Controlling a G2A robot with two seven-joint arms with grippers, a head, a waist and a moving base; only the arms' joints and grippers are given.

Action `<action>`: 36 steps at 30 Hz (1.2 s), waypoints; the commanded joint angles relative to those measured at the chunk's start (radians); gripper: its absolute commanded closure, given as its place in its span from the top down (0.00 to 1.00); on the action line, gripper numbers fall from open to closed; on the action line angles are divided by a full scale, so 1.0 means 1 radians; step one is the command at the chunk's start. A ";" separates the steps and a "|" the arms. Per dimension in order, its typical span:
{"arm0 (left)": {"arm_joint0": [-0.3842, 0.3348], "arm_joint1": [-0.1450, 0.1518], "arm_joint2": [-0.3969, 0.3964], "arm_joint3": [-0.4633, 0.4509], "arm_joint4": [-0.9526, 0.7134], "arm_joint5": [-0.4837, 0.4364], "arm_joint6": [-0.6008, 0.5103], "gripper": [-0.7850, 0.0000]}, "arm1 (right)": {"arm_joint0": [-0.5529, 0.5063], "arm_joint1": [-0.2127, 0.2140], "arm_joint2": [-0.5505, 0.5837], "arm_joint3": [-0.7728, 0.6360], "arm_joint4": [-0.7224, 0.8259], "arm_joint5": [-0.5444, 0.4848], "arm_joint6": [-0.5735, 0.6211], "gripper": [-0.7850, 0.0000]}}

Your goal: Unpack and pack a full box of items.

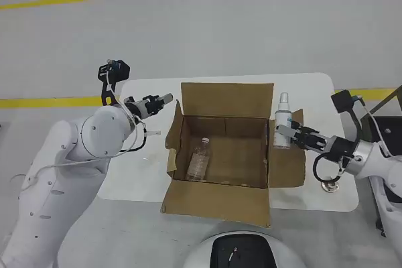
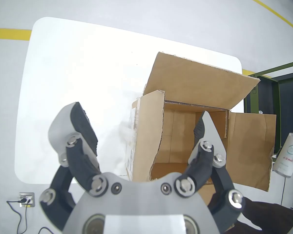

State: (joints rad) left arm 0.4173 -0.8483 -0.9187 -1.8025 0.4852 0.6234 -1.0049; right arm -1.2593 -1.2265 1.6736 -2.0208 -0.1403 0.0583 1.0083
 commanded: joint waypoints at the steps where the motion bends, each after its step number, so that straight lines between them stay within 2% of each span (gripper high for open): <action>1: 0.000 0.000 0.000 0.000 0.000 0.000 0.000 1.00 | 0.000 0.000 0.002 -0.001 -0.003 0.003 -0.002 0.00; 7: 0.000 0.000 0.000 0.000 0.000 0.000 0.000 1.00 | 0.000 0.000 0.002 -0.001 -0.003 0.003 -0.002 0.00; 9: 0.025 0.001 -0.010 0.009 -0.011 -0.017 0.026 1.00 | -0.003 0.000 -0.004 -0.008 -0.010 -0.004 -0.006 0.00; 13: 0.045 0.012 -0.044 0.027 0.038 -0.013 0.016 1.00 | 0.011 0.003 -0.093 -0.030 -0.088 0.010 -0.021 0.00; 16: 0.057 0.022 -0.081 0.042 0.070 0.009 -0.005 1.00 | 0.059 0.004 -0.207 -0.026 -0.226 0.078 -0.004 0.00; 19: 0.073 0.032 -0.112 0.050 0.099 0.022 -0.031 1.00 | 0.115 -0.006 -0.330 0.008 -0.269 0.182 -0.028 0.00; 22: 0.073 0.032 -0.112 0.050 0.099 0.022 -0.031 1.00 | 0.173 -0.014 -0.457 0.059 -0.399 0.271 -0.032 0.00; 29: 0.073 0.032 -0.112 0.050 0.099 0.022 -0.031 1.00 | 0.261 -0.048 -0.683 0.190 -0.553 0.513 -0.094 0.00; 31: 0.073 0.032 -0.112 0.050 0.099 0.022 -0.031 1.00 | 0.270 -0.056 -0.715 0.208 -0.570 0.554 -0.109 0.00; 36: 0.073 0.032 -0.112 0.050 0.099 0.022 -0.031 1.00 | 0.270 -0.056 -0.715 0.208 -0.570 0.554 -0.109 0.00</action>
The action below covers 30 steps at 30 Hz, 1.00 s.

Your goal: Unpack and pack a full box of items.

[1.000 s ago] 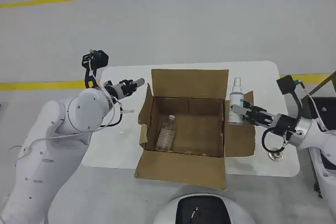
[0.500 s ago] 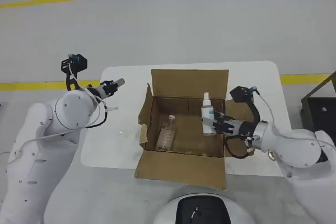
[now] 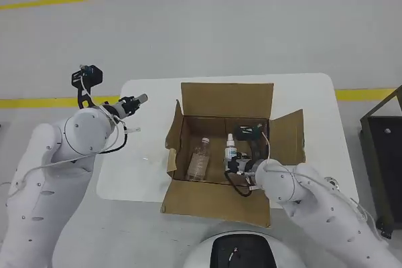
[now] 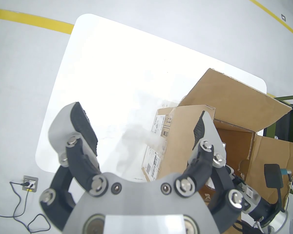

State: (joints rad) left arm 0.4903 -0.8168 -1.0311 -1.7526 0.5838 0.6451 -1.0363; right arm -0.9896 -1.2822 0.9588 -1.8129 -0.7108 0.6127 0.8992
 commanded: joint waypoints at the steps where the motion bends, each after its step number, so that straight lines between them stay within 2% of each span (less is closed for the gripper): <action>1: 0.000 0.000 0.000 0.000 0.000 0.000 0.000 1.00 | 0.000 0.000 0.000 0.000 0.000 0.000 0.000 0.00; 11: 0.000 0.000 0.000 0.000 0.000 0.000 0.000 1.00 | -0.011 -0.009 -0.009 0.047 0.029 0.005 -0.044 0.00; 14: 0.000 0.000 0.000 0.000 0.000 0.000 0.000 1.00 | 0.023 -0.030 -0.031 0.101 0.097 0.082 -0.066 0.00; 22: 0.000 0.000 0.000 0.000 0.000 0.000 0.000 1.00 | 0.155 -0.094 -0.157 0.290 0.162 0.215 -0.126 0.00; 27: 0.000 0.000 0.000 0.000 0.000 0.000 0.000 1.00 | 0.184 -0.122 -0.182 0.347 0.210 0.235 -0.163 0.00; 30: 0.000 0.000 0.000 0.000 0.000 0.000 0.000 1.00 | 0.192 -0.130 -0.187 0.368 0.221 0.240 -0.177 0.06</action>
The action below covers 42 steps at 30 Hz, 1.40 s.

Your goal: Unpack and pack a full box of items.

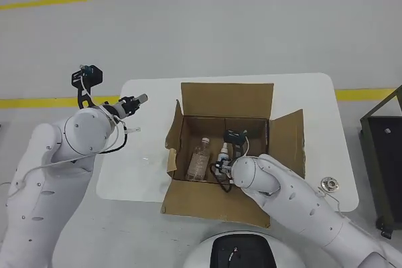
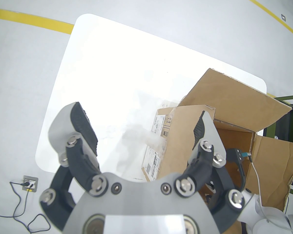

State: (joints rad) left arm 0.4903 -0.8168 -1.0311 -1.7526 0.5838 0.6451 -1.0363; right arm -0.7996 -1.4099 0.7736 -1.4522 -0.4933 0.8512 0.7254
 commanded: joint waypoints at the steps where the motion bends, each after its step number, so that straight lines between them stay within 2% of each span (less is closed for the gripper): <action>1: 0.000 0.000 0.000 0.000 0.000 0.000 0.000 1.00 | 0.004 -0.005 -0.003 0.015 0.006 -0.001 -0.003 0.07; 3: 0.000 0.000 0.000 0.000 0.000 0.000 0.000 1.00 | 0.010 -0.008 -0.005 0.030 0.011 -0.002 -0.004 0.16; 7: 0.000 0.000 0.000 0.000 0.000 0.000 0.000 1.00 | 0.022 -0.016 -0.012 0.051 0.016 -0.007 0.003 0.27; 14: 0.000 0.000 0.000 0.000 0.000 0.000 0.000 1.00 | 0.029 -0.023 -0.015 0.065 0.014 -0.010 0.008 0.32; 17: 0.000 0.000 0.000 0.000 0.000 0.000 0.000 1.00 | 0.027 -0.025 -0.014 0.071 0.014 -0.013 0.011 0.43; 25: 0.000 0.000 0.000 0.000 0.000 0.000 0.000 1.00 | 0.014 -0.025 0.007 0.063 0.017 -0.021 0.008 0.43; 29: 0.000 0.000 0.000 0.000 0.000 0.000 0.000 1.00 | -0.003 -0.014 0.051 -0.024 0.003 -0.041 -0.007 0.43; 31: 0.000 0.000 0.000 0.000 0.000 0.000 0.000 1.00 | -0.024 0.002 0.090 -0.115 -0.043 -0.057 -0.021 0.40; 32: 0.000 0.000 0.000 0.000 0.000 0.000 0.000 1.00 | -0.036 0.013 0.111 -0.172 -0.087 -0.068 -0.021 0.34; 33: 0.000 0.000 0.000 0.000 0.000 0.000 0.000 1.00 | -0.055 0.026 0.135 -0.225 -0.134 -0.073 -0.009 0.22; 34: 0.000 0.000 0.000 0.000 0.000 0.000 0.000 1.00 | -0.076 0.039 0.164 -0.283 -0.177 -0.083 0.009 0.06; 35: 0.000 0.000 0.000 0.000 0.000 0.000 0.000 1.00 | -0.098 0.053 0.201 -0.346 -0.218 -0.094 0.025 0.00; 39: 0.000 0.000 0.000 0.000 0.000 0.000 0.000 1.00 | -0.224 0.106 0.372 -0.586 -0.386 -0.169 0.107 0.00; 42: 0.000 0.000 0.000 0.000 0.000 0.000 0.000 1.00 | -0.336 0.142 0.504 -0.734 -0.552 -0.272 0.195 0.00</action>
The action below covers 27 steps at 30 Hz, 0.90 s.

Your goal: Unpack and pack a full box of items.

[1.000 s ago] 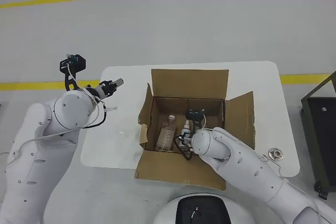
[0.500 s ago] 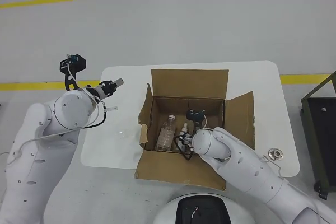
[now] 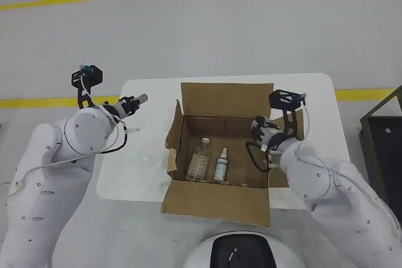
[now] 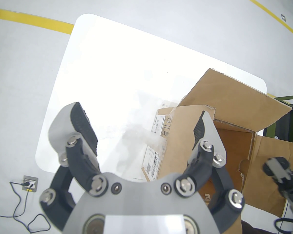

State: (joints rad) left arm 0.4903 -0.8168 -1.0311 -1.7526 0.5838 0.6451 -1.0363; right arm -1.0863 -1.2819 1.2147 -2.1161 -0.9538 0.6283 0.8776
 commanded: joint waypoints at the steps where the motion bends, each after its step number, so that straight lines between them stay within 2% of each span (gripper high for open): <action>1: 0.000 0.000 0.000 0.000 0.000 0.000 0.000 1.00 | -0.087 0.023 0.107 -0.122 -0.126 -0.082 0.080 0.00; 4: 0.000 0.000 0.000 0.000 0.000 0.000 0.000 1.00 | -0.198 0.044 0.245 -0.234 -0.190 -0.180 0.173 0.00; 9: 0.000 0.000 0.000 0.000 0.000 0.000 0.000 1.00 | -0.306 0.064 0.406 -0.234 -0.231 -0.356 0.249 0.00; 12: 0.000 0.000 0.000 0.000 0.000 0.000 0.000 1.00 | -0.376 0.070 0.479 -0.234 -0.187 -0.423 0.323 0.00; 23: 0.000 0.000 0.000 0.000 0.000 0.000 0.000 1.00 | -0.381 0.071 0.491 -0.234 -0.182 -0.421 0.326 0.00; 27: 0.000 0.000 0.000 0.000 0.000 0.000 0.000 1.00 | -0.410 0.075 0.438 -0.204 -0.201 -0.532 0.295 0.00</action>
State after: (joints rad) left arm 0.4903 -0.8168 -1.0311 -1.7526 0.5838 0.6451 -1.0363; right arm -1.4890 -1.2084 1.6699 -2.3337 -1.1448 0.1513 1.1791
